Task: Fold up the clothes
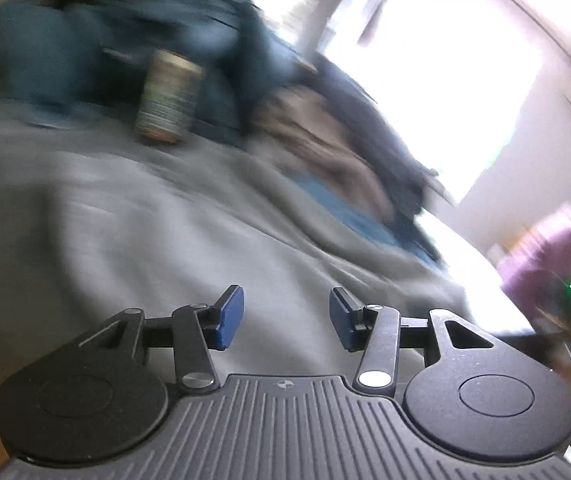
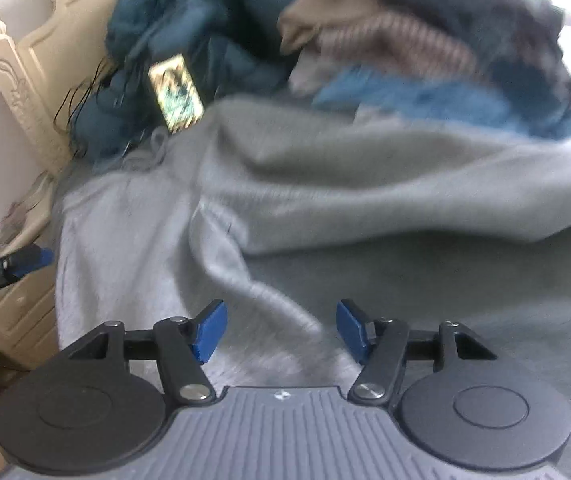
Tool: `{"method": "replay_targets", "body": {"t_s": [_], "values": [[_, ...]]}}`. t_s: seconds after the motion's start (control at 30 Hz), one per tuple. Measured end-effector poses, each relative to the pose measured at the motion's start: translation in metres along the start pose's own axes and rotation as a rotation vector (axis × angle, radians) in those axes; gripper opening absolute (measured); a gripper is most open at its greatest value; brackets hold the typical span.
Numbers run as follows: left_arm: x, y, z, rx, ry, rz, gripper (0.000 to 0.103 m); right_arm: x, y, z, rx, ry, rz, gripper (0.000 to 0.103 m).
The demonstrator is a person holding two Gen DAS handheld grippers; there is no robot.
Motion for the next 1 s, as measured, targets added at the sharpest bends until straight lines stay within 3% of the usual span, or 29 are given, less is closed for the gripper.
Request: {"method": "replay_targets", "body": {"t_s": [0.07, 0.1, 0.13, 0.2, 0.27, 0.4, 0.47, 0.53, 0.6, 0.83, 1.0], "values": [[-0.021, 0.011, 0.027, -0.072, 0.036, -0.048, 0.047, -0.008, 0.004, -0.001, 0.013, 0.009, -0.018, 0.05], [-0.031, 0.018, 0.037, -0.108, 0.043, -0.071, 0.047, -0.009, 0.006, -0.001, 0.025, 0.036, -0.016, 0.027], [-0.04, 0.024, 0.043, -0.135, 0.032, -0.098, 0.047, -0.007, 0.007, -0.002, 0.03, 0.054, -0.008, 0.013], [-0.055, 0.038, 0.048, -0.179, -0.019, -0.153, 0.047, 0.004, 0.005, -0.002, 0.018, 0.069, 0.034, 0.008], [-0.063, 0.049, 0.048, -0.211, -0.074, -0.188, 0.047, 0.016, 0.0, 0.0, 0.034, 0.115, 0.082, 0.008], [-0.062, 0.056, 0.045, -0.232, -0.081, -0.198, 0.047, 0.028, 0.0, 0.018, -0.011, 0.165, 0.112, 0.009], [-0.061, 0.057, 0.043, -0.228, -0.08, -0.204, 0.047, 0.034, 0.0, 0.027, -0.034, 0.191, 0.127, 0.014], [-0.06, 0.058, 0.043, -0.227, -0.082, -0.207, 0.047, 0.04, 0.0, 0.036, -0.057, 0.216, 0.141, 0.031], [-0.059, 0.058, 0.043, -0.234, -0.085, -0.21, 0.047, 0.046, 0.0, 0.046, -0.08, 0.241, 0.156, 0.039], [-0.057, 0.058, 0.05, -0.255, -0.119, -0.219, 0.048, 0.072, 0.002, 0.076, -0.158, 0.324, 0.209, 0.04], [-0.052, 0.053, 0.062, -0.256, -0.119, -0.208, 0.048, 0.139, 0.028, 0.08, -0.175, 0.302, 0.252, 0.04]]}}
Point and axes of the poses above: each gripper's, at about its wrist camera, not at the fingertips, and x roughly against the way its jaws point, z to its right, y to its underside, the point moved 7 cm from there along -x, roughly the way its jaws point, and after that the axes turned 4 degrees about -z, right-handed, at the moved point
